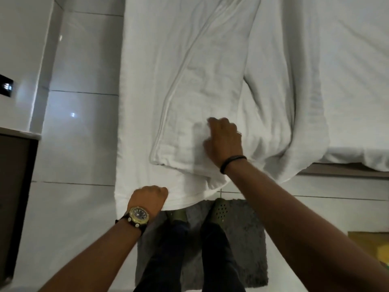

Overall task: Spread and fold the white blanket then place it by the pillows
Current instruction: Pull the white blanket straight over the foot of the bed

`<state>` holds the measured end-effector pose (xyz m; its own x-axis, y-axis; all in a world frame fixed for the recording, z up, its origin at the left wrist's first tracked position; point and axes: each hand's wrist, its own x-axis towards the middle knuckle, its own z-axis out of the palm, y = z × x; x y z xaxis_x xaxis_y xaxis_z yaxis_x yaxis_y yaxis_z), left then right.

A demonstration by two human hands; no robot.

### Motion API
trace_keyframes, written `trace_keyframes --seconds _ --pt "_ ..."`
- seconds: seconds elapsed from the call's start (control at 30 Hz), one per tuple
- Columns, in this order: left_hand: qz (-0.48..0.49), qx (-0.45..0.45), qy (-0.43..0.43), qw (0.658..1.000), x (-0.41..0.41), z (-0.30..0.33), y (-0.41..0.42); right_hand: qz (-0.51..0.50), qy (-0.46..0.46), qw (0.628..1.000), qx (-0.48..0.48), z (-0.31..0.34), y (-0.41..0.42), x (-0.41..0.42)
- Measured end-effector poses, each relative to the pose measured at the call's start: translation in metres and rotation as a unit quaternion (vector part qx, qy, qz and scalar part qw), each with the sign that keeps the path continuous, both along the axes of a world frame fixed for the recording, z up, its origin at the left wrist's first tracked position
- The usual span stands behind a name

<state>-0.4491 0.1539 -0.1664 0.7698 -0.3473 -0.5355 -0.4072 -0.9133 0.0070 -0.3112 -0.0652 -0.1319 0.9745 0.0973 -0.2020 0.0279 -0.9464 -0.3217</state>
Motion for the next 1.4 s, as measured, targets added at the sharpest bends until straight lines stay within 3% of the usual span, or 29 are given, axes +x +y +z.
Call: trace_keyframes --seconds 0.1,0.2,0.3,0.4,0.53,0.6,0.7,0.8,0.9,0.93,1.0,1.07,1.1,1.2,1.27,1.33,1.4 --pt "-0.007 -0.012 0.013 1.000 -0.002 -0.007 0.005 0.106 -0.031 0.994 -0.003 0.002 0.059 0.010" --pt "-0.036 -0.008 0.030 0.999 -0.008 -0.013 0.021 0.238 0.051 0.962 -0.125 -0.013 0.095 0.020" --pt "-0.026 0.013 0.025 0.999 -0.001 -0.015 0.036 0.284 0.070 0.933 -0.209 -0.030 0.091 0.044" --pt "0.026 0.001 -0.023 0.999 0.026 -0.012 0.043 0.293 0.034 0.941 -0.164 -0.024 0.080 0.064" --pt "0.200 -0.089 -0.067 0.974 0.087 -0.002 0.037 0.167 -0.015 0.985 -0.036 -0.006 0.009 0.055" --pt "0.279 -0.125 -0.081 0.949 0.120 0.002 0.027 0.059 -0.031 0.997 -0.035 -0.006 -0.059 0.027" --pt "0.199 -0.125 -0.116 0.965 0.154 0.003 0.003 -0.104 0.078 0.986 -0.102 -0.014 -0.161 -0.033" --pt "0.039 -0.125 -0.098 0.987 0.165 -0.002 -0.046 -0.106 0.261 0.944 -0.174 -0.018 -0.222 -0.075" --pt "-0.008 -0.128 -0.063 0.990 0.166 -0.008 -0.107 -0.096 0.345 0.933 -0.038 -0.019 -0.243 -0.071" --pt "-0.006 -0.131 -0.056 0.990 0.167 -0.010 -0.126 -0.133 0.323 0.936 0.032 -0.016 -0.247 -0.063" --pt "0.010 -0.144 -0.048 0.988 0.171 -0.012 -0.162 -0.262 0.155 0.943 0.136 -0.013 -0.262 -0.041" --pt "0.015 -0.159 -0.040 0.986 0.178 -0.011 -0.193 -0.371 -0.017 0.915 0.154 -0.011 -0.281 -0.012" --pt "0.015 -0.165 -0.037 0.985 0.182 -0.011 -0.208 -0.400 -0.049 0.902 0.155 -0.011 -0.292 0.004" --pt "0.039 -0.160 -0.024 0.986 0.191 -0.015 -0.241 -0.447 0.074 0.873 0.182 -0.024 -0.306 0.053" --pt "0.056 -0.134 -0.021 0.989 0.189 -0.022 -0.253 -0.399 0.140 0.892 0.159 -0.038 -0.305 0.074" --pt "0.054 -0.109 -0.029 0.992 0.183 -0.031 -0.256 -0.348 0.072 0.929 0.108 -0.047 -0.315 0.071" --pt "0.039 -0.098 -0.038 0.994 0.177 -0.040 -0.249 -0.372 -0.016 0.927 0.031 -0.045 -0.345 0.050"
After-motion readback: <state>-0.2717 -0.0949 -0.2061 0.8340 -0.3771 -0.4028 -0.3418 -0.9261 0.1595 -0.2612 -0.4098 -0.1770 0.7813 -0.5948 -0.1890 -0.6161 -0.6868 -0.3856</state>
